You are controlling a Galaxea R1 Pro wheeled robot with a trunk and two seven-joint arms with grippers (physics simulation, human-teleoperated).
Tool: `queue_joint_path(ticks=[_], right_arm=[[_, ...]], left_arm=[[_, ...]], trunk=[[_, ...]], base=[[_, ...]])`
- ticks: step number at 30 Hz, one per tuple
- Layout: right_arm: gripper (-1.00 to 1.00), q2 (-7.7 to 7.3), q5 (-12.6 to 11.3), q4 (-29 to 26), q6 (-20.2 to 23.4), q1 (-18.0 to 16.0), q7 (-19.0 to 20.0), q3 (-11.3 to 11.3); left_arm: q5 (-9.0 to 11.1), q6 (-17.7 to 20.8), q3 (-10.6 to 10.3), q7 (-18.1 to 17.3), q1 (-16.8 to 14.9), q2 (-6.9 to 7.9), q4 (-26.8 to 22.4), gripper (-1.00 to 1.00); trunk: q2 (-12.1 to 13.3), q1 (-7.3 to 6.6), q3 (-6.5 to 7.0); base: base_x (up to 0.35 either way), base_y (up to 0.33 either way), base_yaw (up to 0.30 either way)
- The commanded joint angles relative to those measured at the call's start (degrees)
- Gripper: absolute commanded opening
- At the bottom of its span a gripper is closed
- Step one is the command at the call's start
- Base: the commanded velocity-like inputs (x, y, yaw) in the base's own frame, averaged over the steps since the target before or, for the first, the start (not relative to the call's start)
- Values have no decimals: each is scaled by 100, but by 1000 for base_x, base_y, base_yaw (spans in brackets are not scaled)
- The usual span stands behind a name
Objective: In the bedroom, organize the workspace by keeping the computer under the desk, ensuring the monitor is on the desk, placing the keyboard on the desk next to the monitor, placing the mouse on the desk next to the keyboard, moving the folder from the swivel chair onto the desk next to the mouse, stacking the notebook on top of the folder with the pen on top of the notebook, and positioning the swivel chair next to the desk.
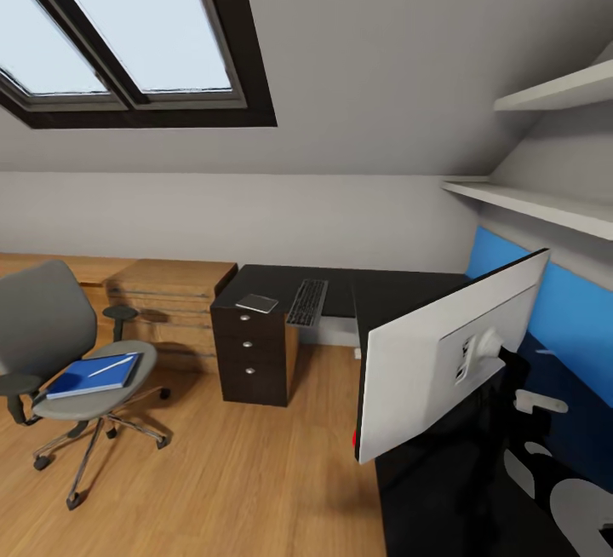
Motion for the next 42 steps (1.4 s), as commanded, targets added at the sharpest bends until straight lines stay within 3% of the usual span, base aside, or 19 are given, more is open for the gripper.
queue_joint_path(ticks=[1, 13, 42], right_arm=[[-100, -2, -8, -7, -17, -8, -30, 70], [-100, -2, -8, -8, -44, -8, -36, 62], [-100, 13, 0, 11, -34, -8, -24, 63]], left_arm=[[57, 8, -16, 54, -1, 7, -10, 100], [41, 7, -16, 53, -1, 1, -11, 100], [48, 7, -16, 53, -1, 9, -7, 100]], trunk=[[-5, 2, -6], [-5, 2, -6], [-5, 2, -6]], base=[[135, 0, 0], [121, -127, 0], [2, -84, 0]])
